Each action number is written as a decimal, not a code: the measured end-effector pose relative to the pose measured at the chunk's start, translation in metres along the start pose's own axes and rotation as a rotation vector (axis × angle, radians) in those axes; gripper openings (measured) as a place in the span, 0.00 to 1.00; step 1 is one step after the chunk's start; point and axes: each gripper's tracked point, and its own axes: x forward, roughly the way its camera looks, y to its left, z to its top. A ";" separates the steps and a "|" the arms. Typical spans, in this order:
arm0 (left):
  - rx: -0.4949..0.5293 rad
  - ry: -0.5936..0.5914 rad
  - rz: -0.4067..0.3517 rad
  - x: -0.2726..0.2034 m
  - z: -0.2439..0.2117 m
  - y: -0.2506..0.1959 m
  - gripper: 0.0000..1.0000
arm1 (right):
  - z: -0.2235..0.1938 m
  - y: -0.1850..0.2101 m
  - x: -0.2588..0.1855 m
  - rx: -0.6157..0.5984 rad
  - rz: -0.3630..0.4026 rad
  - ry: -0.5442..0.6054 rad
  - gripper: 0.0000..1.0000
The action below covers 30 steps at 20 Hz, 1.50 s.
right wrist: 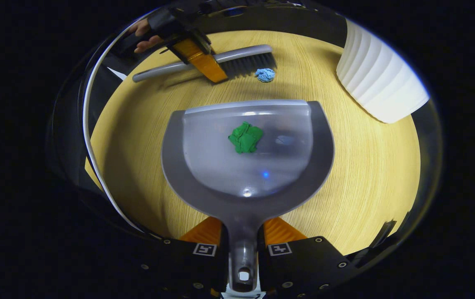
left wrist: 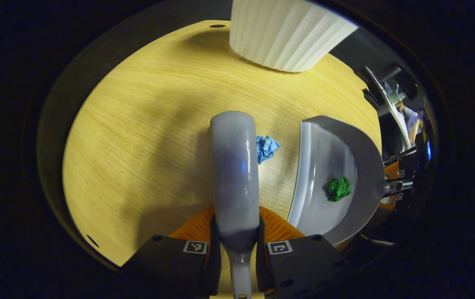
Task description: Pick up the small broom and dustpan from the desktop, sweep the trash into the dustpan with the broom, and then empty the trash into the garbage bin.
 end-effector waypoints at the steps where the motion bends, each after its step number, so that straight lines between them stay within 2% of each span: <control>1: 0.026 0.009 -0.018 -0.002 0.003 -0.004 0.38 | -0.001 0.000 0.000 -0.002 0.002 0.001 0.31; 3: 0.058 0.008 -0.075 -0.009 0.011 -0.019 0.38 | -0.001 0.000 0.000 -0.001 0.005 0.004 0.31; 4: 0.064 0.004 -0.108 -0.013 0.016 -0.029 0.38 | 0.000 -0.001 0.000 -0.002 0.006 0.005 0.39; 5: 0.069 0.002 -0.140 -0.018 0.021 -0.039 0.38 | -0.001 -0.001 0.000 -0.003 0.007 0.006 0.31; 11: 0.072 0.018 -0.271 -0.034 0.024 -0.082 0.38 | 0.000 -0.001 0.002 -0.005 0.015 0.008 0.31; 17: 0.062 0.012 -0.329 -0.041 0.022 -0.108 0.38 | 0.000 -0.001 0.002 -0.011 0.016 0.001 0.31; 18: 0.059 0.013 -0.341 -0.041 0.020 -0.113 0.38 | 0.001 -0.001 0.002 -0.009 0.016 -0.001 0.39; 20: 0.062 0.019 -0.360 -0.043 0.017 -0.122 0.38 | 0.004 -0.003 0.001 -0.008 0.016 -0.005 0.39; 21: 0.066 0.021 -0.368 -0.045 0.016 -0.127 0.39 | 0.005 -0.002 0.000 -0.008 0.017 -0.007 0.31; 24: 0.075 0.009 -0.345 -0.049 0.016 -0.126 0.38 | 0.005 -0.003 0.002 -0.004 0.013 -0.017 0.30; 27: 0.047 -0.016 -0.276 -0.052 0.017 -0.108 0.38 | 0.007 -0.003 -0.002 0.012 0.007 -0.034 0.31; 28: 0.028 -0.025 -0.250 -0.052 0.016 -0.102 0.38 | 0.008 -0.003 -0.003 0.021 0.002 -0.044 0.39; 29: 0.009 -0.037 -0.222 -0.053 0.015 -0.096 0.38 | 0.008 -0.003 -0.003 0.032 -0.001 -0.049 0.39; 30: -0.010 -0.051 -0.198 -0.056 0.014 -0.089 0.38 | 0.010 -0.005 -0.003 0.041 -0.004 -0.050 0.31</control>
